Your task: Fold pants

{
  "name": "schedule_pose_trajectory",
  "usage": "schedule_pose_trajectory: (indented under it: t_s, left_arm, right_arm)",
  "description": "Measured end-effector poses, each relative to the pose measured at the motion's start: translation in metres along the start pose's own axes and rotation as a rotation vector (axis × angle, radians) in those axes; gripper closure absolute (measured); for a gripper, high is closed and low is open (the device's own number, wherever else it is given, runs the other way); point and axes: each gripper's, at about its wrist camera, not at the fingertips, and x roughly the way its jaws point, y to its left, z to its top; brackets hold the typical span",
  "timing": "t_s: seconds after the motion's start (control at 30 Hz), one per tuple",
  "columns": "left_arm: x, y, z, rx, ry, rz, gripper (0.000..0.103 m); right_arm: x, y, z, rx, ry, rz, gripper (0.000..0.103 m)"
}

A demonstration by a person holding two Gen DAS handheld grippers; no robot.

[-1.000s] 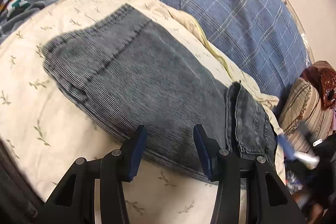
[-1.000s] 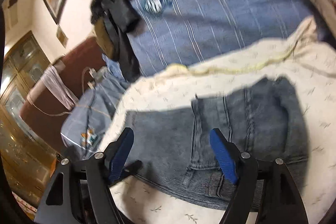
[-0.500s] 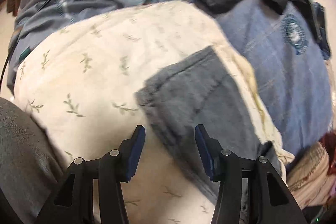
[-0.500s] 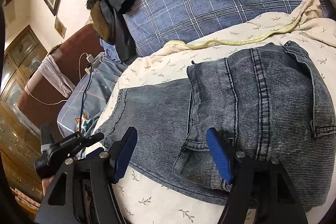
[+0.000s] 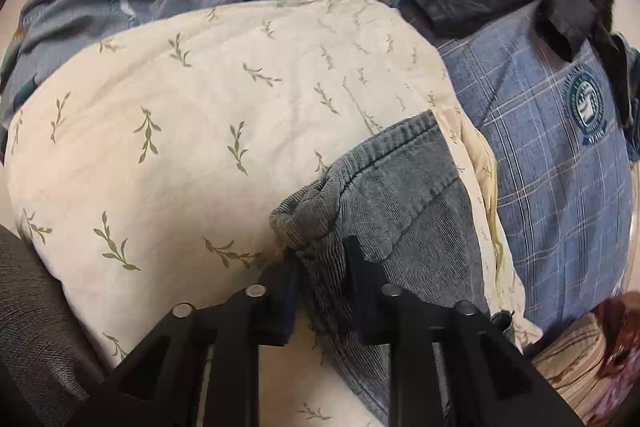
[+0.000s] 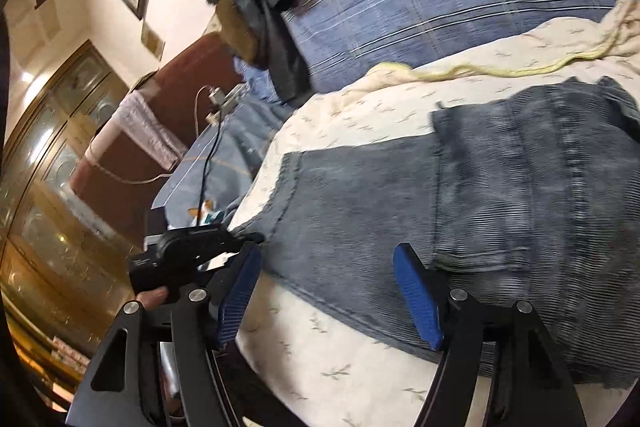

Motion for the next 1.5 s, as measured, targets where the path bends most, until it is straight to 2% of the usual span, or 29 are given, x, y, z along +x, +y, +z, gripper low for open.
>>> schedule_pose_trajectory:
  t_s: [0.07, 0.13, 0.17, 0.23, 0.3, 0.37, 0.43, 0.53, 0.63, 0.7, 0.8, 0.9, 0.97, 1.03, 1.1, 1.17, 1.23, 1.27, 1.33, 1.37, 1.4, 1.5]
  left_arm:
    - [0.004, 0.002, 0.003, -0.026, 0.007, -0.008, 0.075]
    - [0.005, -0.003, 0.002, 0.003, -0.017, 0.004, 0.080]
    - [0.002, -0.008, -0.001, 0.041, -0.042, 0.002, 0.091]
    - [-0.012, -0.023, -0.010, 0.141, -0.116, -0.016, 0.092]
    - [-0.034, -0.052, -0.026, 0.316, -0.211, -0.050, 0.092]
    - [-0.052, -0.079, -0.045, 0.469, -0.267, -0.076, 0.092]
    - [-0.069, -0.105, -0.068, 0.587, -0.293, -0.146, 0.092]
    - [-0.082, -0.135, -0.101, 0.727, -0.271, -0.227, 0.092]
    - [-0.092, -0.168, -0.141, 0.900, -0.260, -0.307, 0.092]
    - [-0.093, -0.187, -0.172, 1.021, -0.243, -0.341, 0.092]
    - [-0.079, -0.206, -0.210, 1.171, -0.180, -0.360, 0.092]
    - [-0.050, -0.218, -0.248, 1.311, -0.084, -0.337, 0.092]
    - [-0.029, -0.219, -0.265, 1.366, -0.035, -0.312, 0.092]
    - [-0.009, -0.216, -0.276, 1.383, -0.005, -0.276, 0.092]
    - [0.002, -0.212, -0.277, 1.362, 0.035, -0.252, 0.092]
    - [0.002, -0.212, -0.277, 1.357, 0.033, -0.257, 0.092]
    - [0.001, -0.216, -0.276, 1.369, 0.014, -0.242, 0.092]
    - [0.002, -0.220, -0.279, 1.371, 0.012, -0.240, 0.092]
    - [-0.001, -0.221, -0.281, 1.377, 0.003, -0.235, 0.092]
    - [-0.002, -0.225, -0.285, 1.381, -0.004, -0.231, 0.092]
    - [-0.005, -0.228, -0.285, 1.381, -0.008, -0.235, 0.092]
    - [-0.026, -0.236, -0.287, 1.387, -0.055, -0.294, 0.091]
  right_arm:
    - [0.009, 0.003, 0.007, 0.018, 0.032, 0.031, 0.032]
    - [0.019, 0.004, 0.015, 0.028, 0.061, 0.051, 0.032]
    - [0.022, 0.004, 0.017, 0.031, 0.069, 0.056, 0.032]
    - [0.026, 0.004, 0.026, 0.038, 0.079, 0.060, 0.032]
    - [0.022, 0.002, 0.034, 0.049, 0.064, 0.088, 0.032]
    - [0.011, -0.002, 0.039, 0.064, 0.035, 0.101, 0.032]
    - [-0.009, -0.012, 0.043, 0.089, 0.003, 0.105, 0.032]
    - [-0.039, -0.029, 0.057, 0.123, -0.018, 0.048, 0.032]
    - [-0.076, -0.046, 0.071, 0.155, -0.054, 0.058, 0.030]
    - [-0.101, -0.058, 0.074, 0.165, -0.093, 0.087, 0.023]
    - [-0.124, -0.078, 0.073, 0.172, -0.131, 0.132, 0.017]
    - [-0.129, -0.103, 0.072, 0.222, -0.126, 0.169, 0.017]
    - [-0.130, -0.116, 0.070, 0.235, -0.118, 0.171, 0.017]
    - [-0.122, -0.129, 0.068, 0.264, -0.094, 0.119, 0.017]
    - [-0.104, -0.137, 0.066, 0.273, -0.030, 0.030, 0.017]
    - [-0.096, -0.140, 0.066, 0.262, -0.008, -0.056, 0.017]
    - [-0.089, -0.137, 0.072, 0.235, -0.012, -0.084, 0.019]
    - [-0.086, -0.135, 0.075, 0.218, -0.015, -0.094, 0.025]
    - [-0.079, -0.132, 0.082, 0.186, 0.001, -0.164, 0.056]
    - [-0.078, -0.133, 0.085, 0.180, 0.014, -0.204, 0.090]
    - [-0.082, -0.134, 0.088, 0.180, -0.001, -0.214, 0.099]
    - [-0.117, -0.126, 0.098, 0.150, -0.116, -0.147, 0.100]
